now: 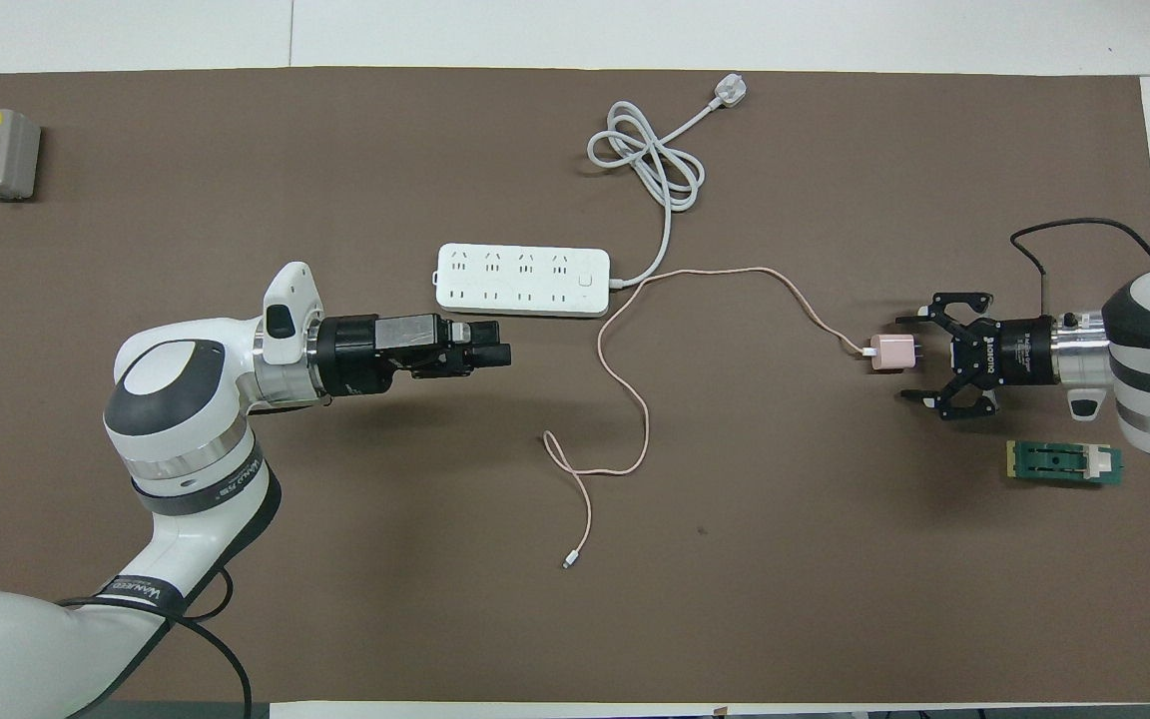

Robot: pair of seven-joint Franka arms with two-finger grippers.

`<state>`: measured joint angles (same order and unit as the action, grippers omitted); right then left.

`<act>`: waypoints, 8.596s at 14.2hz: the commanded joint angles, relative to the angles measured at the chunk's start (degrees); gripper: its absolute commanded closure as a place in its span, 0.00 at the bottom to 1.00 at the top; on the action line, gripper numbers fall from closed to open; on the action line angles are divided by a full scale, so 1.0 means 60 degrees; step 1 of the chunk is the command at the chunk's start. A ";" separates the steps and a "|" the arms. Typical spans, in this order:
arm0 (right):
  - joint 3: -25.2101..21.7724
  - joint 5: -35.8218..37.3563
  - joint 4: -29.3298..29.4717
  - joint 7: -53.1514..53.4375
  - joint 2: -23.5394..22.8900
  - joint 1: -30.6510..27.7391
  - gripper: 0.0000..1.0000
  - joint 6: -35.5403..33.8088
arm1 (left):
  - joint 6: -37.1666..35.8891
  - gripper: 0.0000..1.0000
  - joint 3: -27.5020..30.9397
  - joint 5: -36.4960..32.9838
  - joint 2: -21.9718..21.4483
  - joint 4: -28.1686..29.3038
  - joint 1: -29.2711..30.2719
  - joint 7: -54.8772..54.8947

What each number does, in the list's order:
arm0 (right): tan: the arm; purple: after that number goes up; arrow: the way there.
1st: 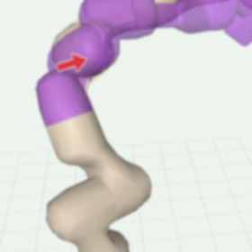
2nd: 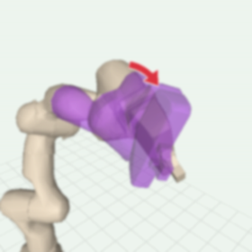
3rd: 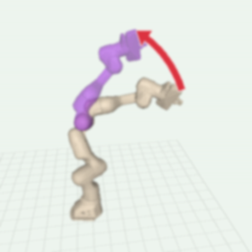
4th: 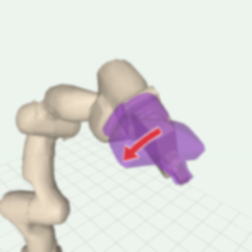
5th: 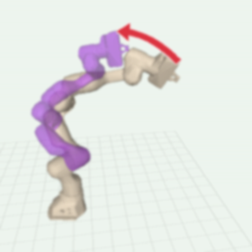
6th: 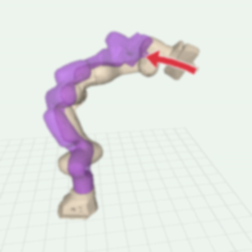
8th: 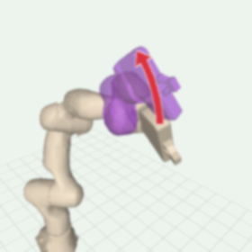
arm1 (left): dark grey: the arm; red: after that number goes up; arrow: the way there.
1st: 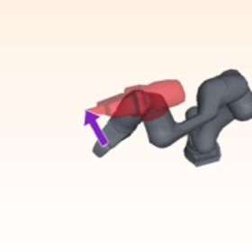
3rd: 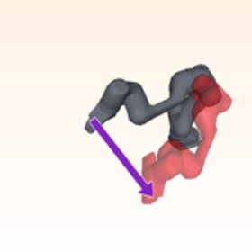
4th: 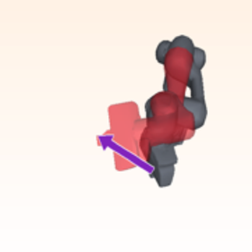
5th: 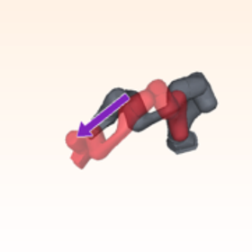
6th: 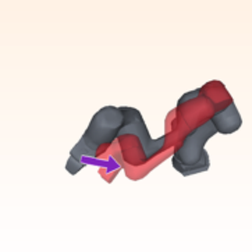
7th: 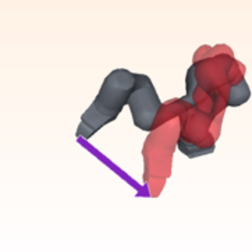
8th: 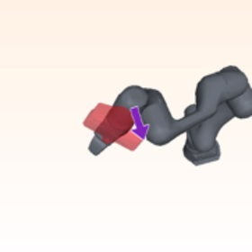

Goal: Plug charger into power strip

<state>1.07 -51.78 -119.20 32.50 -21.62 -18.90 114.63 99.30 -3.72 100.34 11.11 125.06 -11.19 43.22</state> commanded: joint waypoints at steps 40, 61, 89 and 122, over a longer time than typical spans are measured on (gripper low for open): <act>0.0144 -0.0291 0.2729 0.8500 0.1274 0.7750 1.00 0.2356 | 0.0472 0.00 0.0108 0.0429 0.0141 -0.0349 -0.0538 -0.0186; 0.0144 -0.0306 0.2758 0.8500 0.1274 0.7676 1.00 0.2340 | 0.0208 0.00 0.0166 0.0181 0.0141 -0.0423 -0.0054 -0.0333; 0.0027 -0.0218 0.2948 0.9423 0.1405 0.7004 0.00 0.2414 | 0.0296 1.00 0.0167 -0.0024 0.0126 -0.0305 -0.0069 -0.0069; 0.0877 0.8981 0.5263 -0.6955 0.3881 0.1832 0.00 -0.5978 | 0.1237 1.00 0.0211 -1.1046 -0.1354 -0.3495 0.1513 -1.0130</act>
<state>4.95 0.76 -89.69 -7.83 2.55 -6.51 81.18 110.61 -2.07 42.96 2.46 109.25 -2.06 -11.89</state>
